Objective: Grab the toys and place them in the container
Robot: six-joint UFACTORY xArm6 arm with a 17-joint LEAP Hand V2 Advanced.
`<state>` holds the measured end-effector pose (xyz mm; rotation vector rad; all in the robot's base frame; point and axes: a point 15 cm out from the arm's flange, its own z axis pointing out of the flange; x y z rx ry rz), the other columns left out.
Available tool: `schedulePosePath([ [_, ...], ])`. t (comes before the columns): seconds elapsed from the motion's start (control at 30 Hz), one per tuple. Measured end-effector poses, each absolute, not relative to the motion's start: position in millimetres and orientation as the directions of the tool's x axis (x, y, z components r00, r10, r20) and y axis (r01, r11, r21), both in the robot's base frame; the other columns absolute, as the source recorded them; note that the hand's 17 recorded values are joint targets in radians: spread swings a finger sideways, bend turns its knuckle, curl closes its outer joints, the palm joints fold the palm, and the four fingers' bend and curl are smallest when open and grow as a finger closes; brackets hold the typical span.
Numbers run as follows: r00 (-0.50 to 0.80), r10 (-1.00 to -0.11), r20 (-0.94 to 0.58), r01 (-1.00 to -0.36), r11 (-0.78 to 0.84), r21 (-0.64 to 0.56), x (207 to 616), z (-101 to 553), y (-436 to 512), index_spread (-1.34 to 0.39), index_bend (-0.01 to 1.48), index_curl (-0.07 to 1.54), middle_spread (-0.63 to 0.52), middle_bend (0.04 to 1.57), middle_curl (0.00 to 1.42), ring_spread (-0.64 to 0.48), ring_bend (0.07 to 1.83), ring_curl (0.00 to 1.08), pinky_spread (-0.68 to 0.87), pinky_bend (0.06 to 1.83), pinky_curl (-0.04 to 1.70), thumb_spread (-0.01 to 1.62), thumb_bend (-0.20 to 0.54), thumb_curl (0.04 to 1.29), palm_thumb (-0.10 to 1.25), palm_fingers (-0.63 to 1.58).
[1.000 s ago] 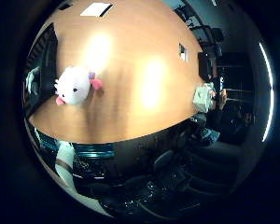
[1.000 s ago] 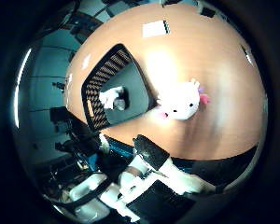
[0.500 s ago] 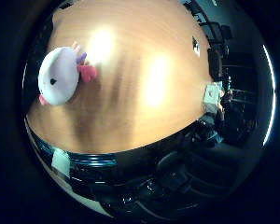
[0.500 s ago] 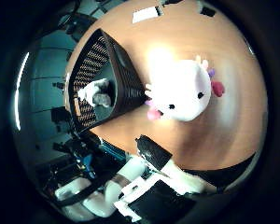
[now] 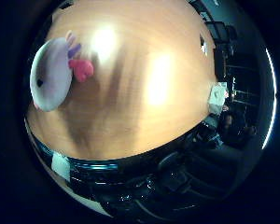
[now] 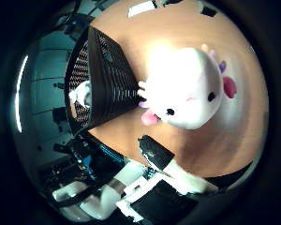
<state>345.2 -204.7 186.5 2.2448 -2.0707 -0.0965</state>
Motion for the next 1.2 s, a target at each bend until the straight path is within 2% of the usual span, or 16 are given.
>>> schedulePosePath([
  [0.47,0.087,-0.996,-0.019,-0.988,-0.089,0.130,336.6,144.0,-190.8,-0.33,0.16,0.27,0.02,0.21,0.35,0.18,0.31,0.25,0.42,0.36,0.30,1.04,-0.024,0.29,0.55,0.18],
  [0.5,0.087,-0.996,-0.020,-0.987,-0.089,0.131,336.6,143.3,-190.1,-0.31,0.15,0.27,-0.02,0.30,0.37,0.12,0.34,0.25,0.41,0.34,0.29,1.05,-0.021,0.29,0.56,0.31],
  [0.6,0.086,-0.996,-0.021,-0.987,-0.088,0.131,336.5,143.2,-189.8,-0.30,0.16,0.27,-0.13,0.43,0.42,-0.02,0.47,0.29,0.34,0.35,0.28,1.04,-0.020,0.29,0.58,0.50],
  [0.67,0.086,-0.996,-0.021,-0.988,-0.088,0.131,336.3,142.7,-189.7,-0.32,0.18,0.28,-0.20,0.51,0.46,-0.13,0.59,0.32,0.19,0.38,0.27,1.04,-0.019,0.30,0.60,0.68],
  [0.73,0.087,-0.996,-0.015,-0.989,-0.088,0.120,339.3,143.3,-191.1,-0.36,0.20,0.30,-0.26,0.55,0.51,-0.23,0.72,0.37,-0.03,0.53,0.30,1.04,-0.014,0.30,0.63,0.91],
  [0.77,0.090,-0.996,-0.009,-0.990,-0.090,0.110,342.0,144.1,-192.5,-0.38,0.21,0.32,-0.28,0.57,0.53,-0.25,0.75,0.39,-0.10,0.58,0.32,1.04,-0.013,0.31,0.65,0.95],
  [0.83,0.093,-0.996,0.000,-0.991,-0.092,0.098,345.0,146.5,-194.2,-0.44,0.30,0.40,-0.32,0.64,0.60,-0.31,0.86,0.46,-0.29,0.75,0.40,1.04,-0.013,0.32,0.70,1.13],
  [0.9,0.094,-0.996,0.005,-0.991,-0.093,0.092,346.2,148.5,-195.0,-0.47,0.42,0.49,-0.33,0.74,0.66,-0.31,0.96,0.51,-0.34,0.88,0.47,1.03,-0.008,0.33,0.75,1.22],
  [1.03,0.100,-0.995,0.017,-0.991,-0.098,0.085,347.1,153.6,-197.0,-0.47,0.69,0.68,-0.32,0.96,0.80,-0.29,1.17,0.61,-0.32,1.09,0.61,1.02,-0.009,0.36,0.84,1.21],
  [1.2,0.106,-0.994,0.023,-0.991,-0.104,0.081,348.8,159.8,-198.7,-0.41,0.92,0.86,-0.27,1.12,0.89,-0.25,1.32,0.68,-0.26,1.23,0.75,1.00,-0.011,0.40,0.92,1.13],
])
